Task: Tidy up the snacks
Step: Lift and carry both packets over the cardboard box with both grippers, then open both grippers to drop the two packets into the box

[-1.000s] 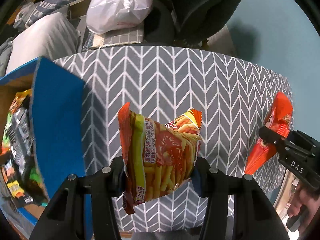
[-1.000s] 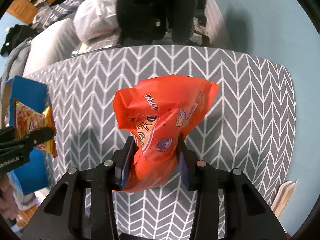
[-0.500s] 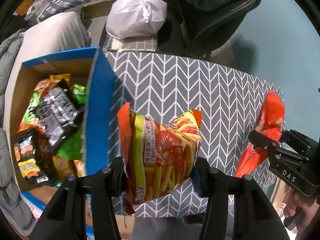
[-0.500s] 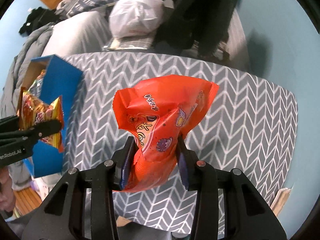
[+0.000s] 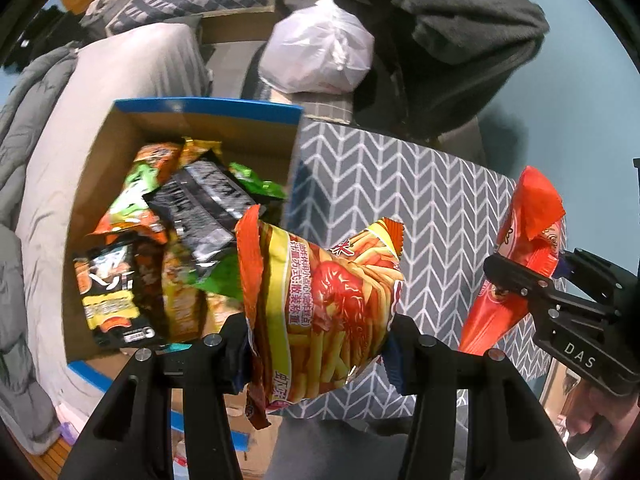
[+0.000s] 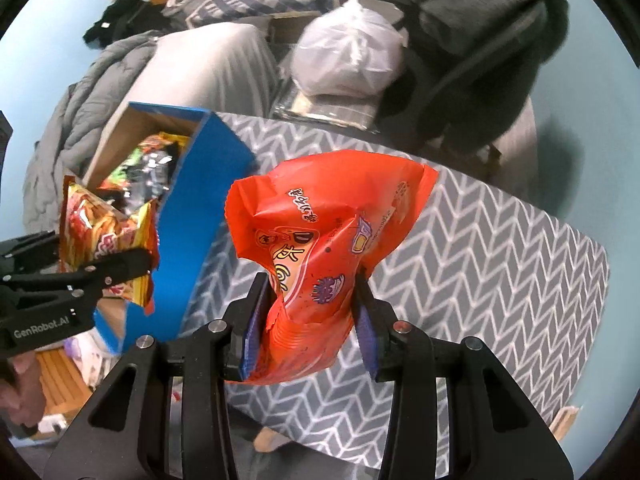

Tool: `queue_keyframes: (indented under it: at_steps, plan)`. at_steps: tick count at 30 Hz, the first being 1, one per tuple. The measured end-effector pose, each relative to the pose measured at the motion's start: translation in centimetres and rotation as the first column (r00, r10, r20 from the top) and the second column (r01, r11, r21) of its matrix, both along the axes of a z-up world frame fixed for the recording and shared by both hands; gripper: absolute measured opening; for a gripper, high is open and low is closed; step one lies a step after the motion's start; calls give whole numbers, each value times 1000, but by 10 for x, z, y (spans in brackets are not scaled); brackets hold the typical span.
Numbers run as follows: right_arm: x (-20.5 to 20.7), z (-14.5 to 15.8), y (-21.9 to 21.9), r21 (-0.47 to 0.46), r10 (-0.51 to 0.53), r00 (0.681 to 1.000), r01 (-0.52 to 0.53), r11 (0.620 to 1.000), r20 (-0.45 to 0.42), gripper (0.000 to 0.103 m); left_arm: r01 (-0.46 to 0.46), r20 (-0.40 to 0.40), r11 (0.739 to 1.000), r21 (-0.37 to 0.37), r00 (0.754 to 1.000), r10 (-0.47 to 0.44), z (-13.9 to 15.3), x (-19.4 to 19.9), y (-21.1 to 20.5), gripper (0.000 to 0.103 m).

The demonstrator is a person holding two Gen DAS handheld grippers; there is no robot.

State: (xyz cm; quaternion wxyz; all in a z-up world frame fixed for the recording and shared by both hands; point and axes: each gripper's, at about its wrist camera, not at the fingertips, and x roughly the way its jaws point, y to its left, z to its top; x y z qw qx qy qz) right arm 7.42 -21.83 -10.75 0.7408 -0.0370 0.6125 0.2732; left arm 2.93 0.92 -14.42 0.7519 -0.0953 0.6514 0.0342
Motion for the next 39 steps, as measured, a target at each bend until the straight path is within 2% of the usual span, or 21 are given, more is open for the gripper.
queue_keyframes:
  at_steps: [11,21,35,39]
  plan:
    - [0,23,79,70,105,994,-107,992,28,39,-116,33,993,8,993,115,10,-19,61,52]
    - [2,23,157,103,212,977,-213,972,23,39,-222,24,975,21,975,222,5,-41,116,52]
    - [-19,9,225,54,359,933,-358,932,-16,40,-302,-17,953,19,953,303,-14,-65,158,52]
    - [-27,3,233,34,382,923,-381,924,-37,48,-318,-26,948,10,948,318,-16,-68,162,57]
